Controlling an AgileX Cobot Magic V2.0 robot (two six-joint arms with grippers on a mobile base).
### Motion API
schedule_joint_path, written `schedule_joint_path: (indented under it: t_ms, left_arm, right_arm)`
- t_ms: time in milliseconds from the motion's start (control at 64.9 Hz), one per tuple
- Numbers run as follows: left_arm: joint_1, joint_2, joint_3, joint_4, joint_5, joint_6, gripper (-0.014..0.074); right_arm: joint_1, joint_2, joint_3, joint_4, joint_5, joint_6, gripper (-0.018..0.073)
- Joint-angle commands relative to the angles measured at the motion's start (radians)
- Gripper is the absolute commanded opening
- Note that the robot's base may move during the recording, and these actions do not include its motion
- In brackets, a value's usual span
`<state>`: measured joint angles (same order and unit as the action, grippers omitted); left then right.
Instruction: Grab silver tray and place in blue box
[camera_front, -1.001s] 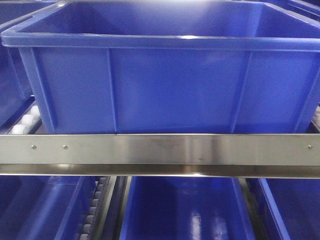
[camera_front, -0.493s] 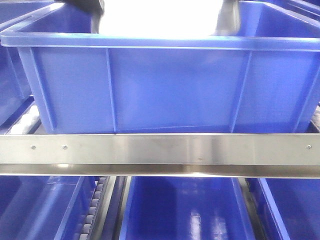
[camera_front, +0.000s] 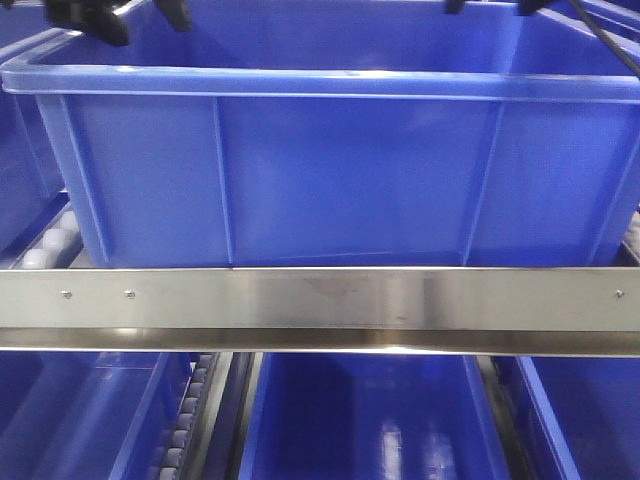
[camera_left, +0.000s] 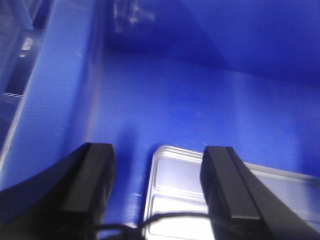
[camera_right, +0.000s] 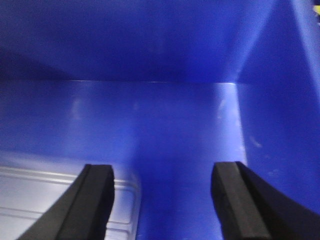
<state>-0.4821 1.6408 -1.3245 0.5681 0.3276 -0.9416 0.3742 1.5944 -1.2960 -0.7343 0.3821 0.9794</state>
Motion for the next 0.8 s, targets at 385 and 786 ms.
schedule_joint_path:
  t_ms: [385, 786]
  left_arm:
    - [-0.019, -0.116, -0.036, 0.020, -0.112, -0.008, -0.0094]
    - [-0.023, -0.484, 0.325, 0.134, -0.337, -0.006, -0.0095]
  right_arm:
    - [0.007, -0.114, -0.039, -0.038, -0.089, -0.005, 0.0051]
    - [0.007, -0.455, 0.293, -0.147, -0.345, -0.020, 0.0051]
